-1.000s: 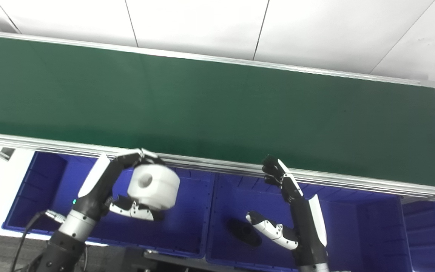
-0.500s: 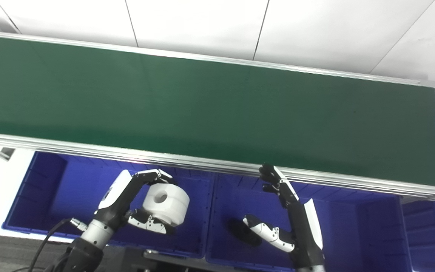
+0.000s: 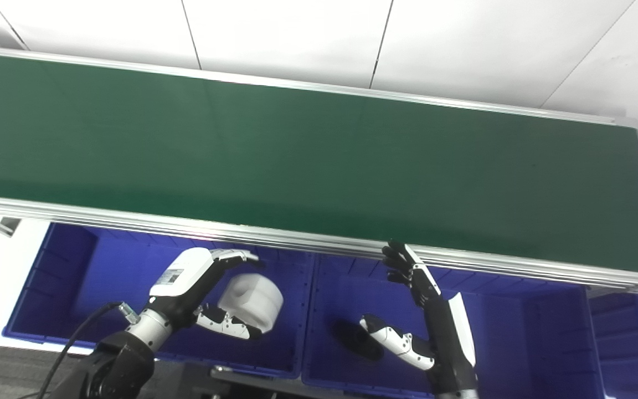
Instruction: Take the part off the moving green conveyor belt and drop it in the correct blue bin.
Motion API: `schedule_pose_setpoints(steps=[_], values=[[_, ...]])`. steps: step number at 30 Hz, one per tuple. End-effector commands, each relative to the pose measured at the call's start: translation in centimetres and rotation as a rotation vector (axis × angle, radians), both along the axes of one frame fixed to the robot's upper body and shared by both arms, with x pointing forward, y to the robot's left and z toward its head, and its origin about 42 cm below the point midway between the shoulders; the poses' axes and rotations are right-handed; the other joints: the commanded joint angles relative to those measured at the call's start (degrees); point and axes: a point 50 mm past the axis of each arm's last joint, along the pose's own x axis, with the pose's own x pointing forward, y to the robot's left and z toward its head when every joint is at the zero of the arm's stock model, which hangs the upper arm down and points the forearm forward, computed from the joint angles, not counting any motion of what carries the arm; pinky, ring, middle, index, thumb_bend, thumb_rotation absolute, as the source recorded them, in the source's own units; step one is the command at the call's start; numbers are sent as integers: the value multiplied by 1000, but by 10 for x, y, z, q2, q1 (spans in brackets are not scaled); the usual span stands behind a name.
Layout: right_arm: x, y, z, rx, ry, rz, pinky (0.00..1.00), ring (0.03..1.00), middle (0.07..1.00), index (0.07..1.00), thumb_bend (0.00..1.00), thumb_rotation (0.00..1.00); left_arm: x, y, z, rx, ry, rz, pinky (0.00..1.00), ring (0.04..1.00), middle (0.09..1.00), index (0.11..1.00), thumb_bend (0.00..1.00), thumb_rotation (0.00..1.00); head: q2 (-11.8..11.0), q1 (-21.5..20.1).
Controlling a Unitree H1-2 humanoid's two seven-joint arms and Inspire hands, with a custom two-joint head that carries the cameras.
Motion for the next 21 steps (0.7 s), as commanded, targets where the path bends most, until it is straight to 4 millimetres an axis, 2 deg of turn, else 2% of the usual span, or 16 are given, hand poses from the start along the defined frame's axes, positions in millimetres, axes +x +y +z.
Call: schedule_pose_setpoints(steps=[1, 7, 9, 15, 17, 21], values=[[-1, 1, 7, 23, -60, 7, 766, 832, 852, 891, 743, 573, -1, -1, 8, -5, -16, -7, 885, 883, 870, 852, 690, 624, -3, -1], [-2, 0, 5, 26, -56, 7, 781, 841, 855, 893, 743, 567, -9, -4, 17, -121, 20, 59, 810, 889, 893, 888, 775, 712, -10, -4], [-3, -1, 4, 22, -54, 8, 774, 839, 854, 893, 743, 567, -14, -6, 21, -219, 3, 77, 805, 882, 891, 885, 782, 722, -15, -12], [-6, 0, -3, 19, -37, 12, 779, 843, 863, 894, 757, 574, -22, -18, 25, -448, -105, 58, 766, 824, 855, 857, 793, 742, -39, -67], [-8, 1, -6, 9, -29, 14, 775, 843, 865, 895, 763, 578, -23, -24, 27, -501, -145, 42, 762, 816, 848, 852, 789, 729, -52, -89], [-10, 4, -11, -20, -15, 20, 757, 837, 865, 895, 777, 583, -21, -33, 24, -594, -161, 54, 742, 805, 844, 845, 771, 683, -68, -96]])
